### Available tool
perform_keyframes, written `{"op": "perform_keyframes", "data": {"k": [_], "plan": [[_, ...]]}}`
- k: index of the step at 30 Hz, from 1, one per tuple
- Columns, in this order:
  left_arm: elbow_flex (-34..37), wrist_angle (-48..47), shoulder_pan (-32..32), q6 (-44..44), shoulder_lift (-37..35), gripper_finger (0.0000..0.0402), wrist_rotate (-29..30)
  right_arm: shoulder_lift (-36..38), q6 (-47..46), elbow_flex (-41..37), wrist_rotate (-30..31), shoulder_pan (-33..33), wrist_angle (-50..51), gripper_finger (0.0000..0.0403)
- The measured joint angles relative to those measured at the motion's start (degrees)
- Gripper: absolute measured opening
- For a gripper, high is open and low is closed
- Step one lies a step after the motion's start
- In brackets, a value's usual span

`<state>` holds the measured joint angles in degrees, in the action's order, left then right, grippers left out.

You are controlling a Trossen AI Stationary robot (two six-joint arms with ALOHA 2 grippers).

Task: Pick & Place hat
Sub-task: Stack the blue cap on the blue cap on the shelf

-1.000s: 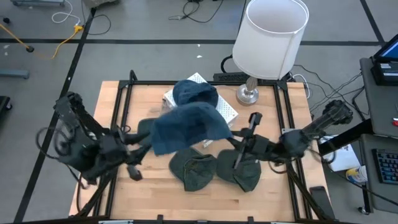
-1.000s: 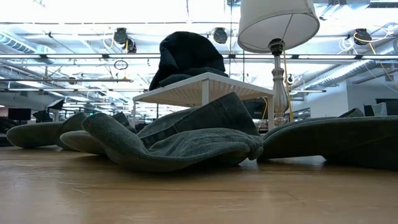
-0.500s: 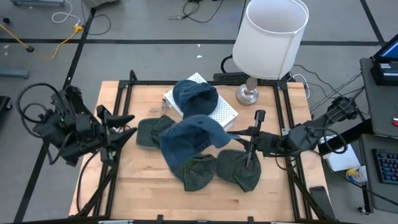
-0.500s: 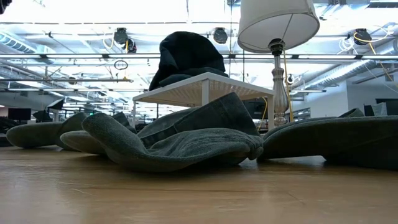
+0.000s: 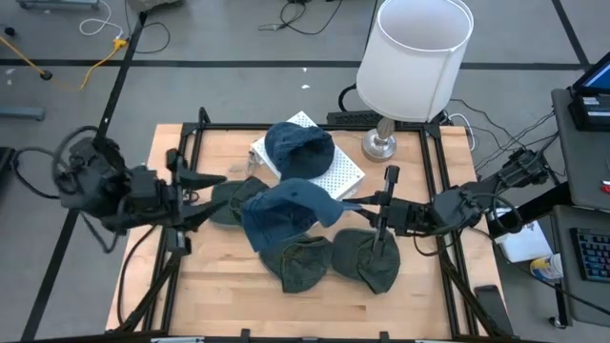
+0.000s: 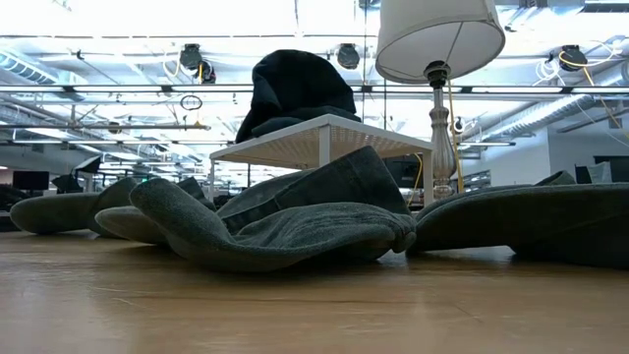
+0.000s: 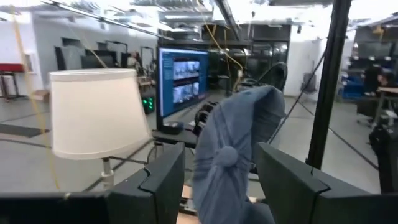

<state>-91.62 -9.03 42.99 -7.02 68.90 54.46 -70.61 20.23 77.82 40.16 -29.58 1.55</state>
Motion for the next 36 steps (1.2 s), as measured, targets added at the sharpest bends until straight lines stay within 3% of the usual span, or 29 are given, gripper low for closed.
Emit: {"op": "perform_keyframes", "data": {"k": [12,18,24,28,36], "plan": [[-10.5,-17.1,-12.9,11.0,7.2,0.02,-21.8,-0.2,-0.1,0.3,0.0,0.0,1.3,0.0003],[-12.1,-23.6,-13.6,13.8,7.8,0.02,-23.2,-0.2,-0.5,0.3,0.0,-0.1,0.9,0.0003],[-12.1,-24.2,-13.6,15.0,7.8,0.0197,-23.6,-0.2,-1.6,0.3,0.0,-0.1,0.9,0.0003],[-12.1,-24.2,-13.6,15.1,7.8,0.016,-24.3,-0.2,-1.7,0.3,0.0,-0.1,0.4,0.0003],[-12.1,-24.2,-13.8,16.3,8.2,0.0022,-26.3,-0.2,-3.5,0.3,-4.2,-0.1,0.6,0.0013]]}}
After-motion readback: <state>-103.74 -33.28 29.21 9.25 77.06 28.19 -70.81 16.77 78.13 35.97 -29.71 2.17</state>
